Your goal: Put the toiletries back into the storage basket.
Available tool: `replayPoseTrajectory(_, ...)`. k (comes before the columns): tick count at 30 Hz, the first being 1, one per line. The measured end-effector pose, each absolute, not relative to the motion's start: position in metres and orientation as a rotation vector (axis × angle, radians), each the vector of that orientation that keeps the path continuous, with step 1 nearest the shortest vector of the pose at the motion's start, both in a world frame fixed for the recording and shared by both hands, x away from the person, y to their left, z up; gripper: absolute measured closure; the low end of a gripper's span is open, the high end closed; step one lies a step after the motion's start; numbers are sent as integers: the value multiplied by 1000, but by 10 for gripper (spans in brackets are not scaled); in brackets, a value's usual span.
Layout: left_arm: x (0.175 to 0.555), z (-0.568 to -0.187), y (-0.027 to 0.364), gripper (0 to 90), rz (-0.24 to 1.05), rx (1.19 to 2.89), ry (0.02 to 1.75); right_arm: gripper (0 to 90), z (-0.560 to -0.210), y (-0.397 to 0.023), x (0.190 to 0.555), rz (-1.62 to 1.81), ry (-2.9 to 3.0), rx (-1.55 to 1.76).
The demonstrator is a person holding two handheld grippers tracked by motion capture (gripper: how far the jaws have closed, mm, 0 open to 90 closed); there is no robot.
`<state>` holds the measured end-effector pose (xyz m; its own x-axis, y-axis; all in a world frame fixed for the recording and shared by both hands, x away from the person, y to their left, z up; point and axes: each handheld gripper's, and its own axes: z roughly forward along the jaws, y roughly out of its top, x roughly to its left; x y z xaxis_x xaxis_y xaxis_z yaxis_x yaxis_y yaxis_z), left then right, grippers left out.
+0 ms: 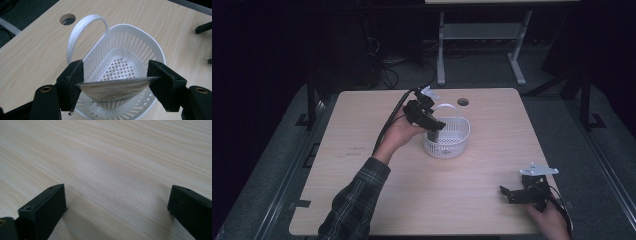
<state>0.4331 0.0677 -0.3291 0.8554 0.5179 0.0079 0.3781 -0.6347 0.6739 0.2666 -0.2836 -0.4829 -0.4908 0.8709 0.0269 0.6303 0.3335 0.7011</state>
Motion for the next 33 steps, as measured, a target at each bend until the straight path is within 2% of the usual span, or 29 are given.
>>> replayPoseTrajectory(26, 431, -351, 67, 296, 261, 2362, 653, 13, -483, -284, 267, 942, 2250, 1331)
replayPoseTrajectory(33, 426, -348, 76, 212, 250, 2341, 646, 13, -483, -284, 267, 942, 2250, 1332)
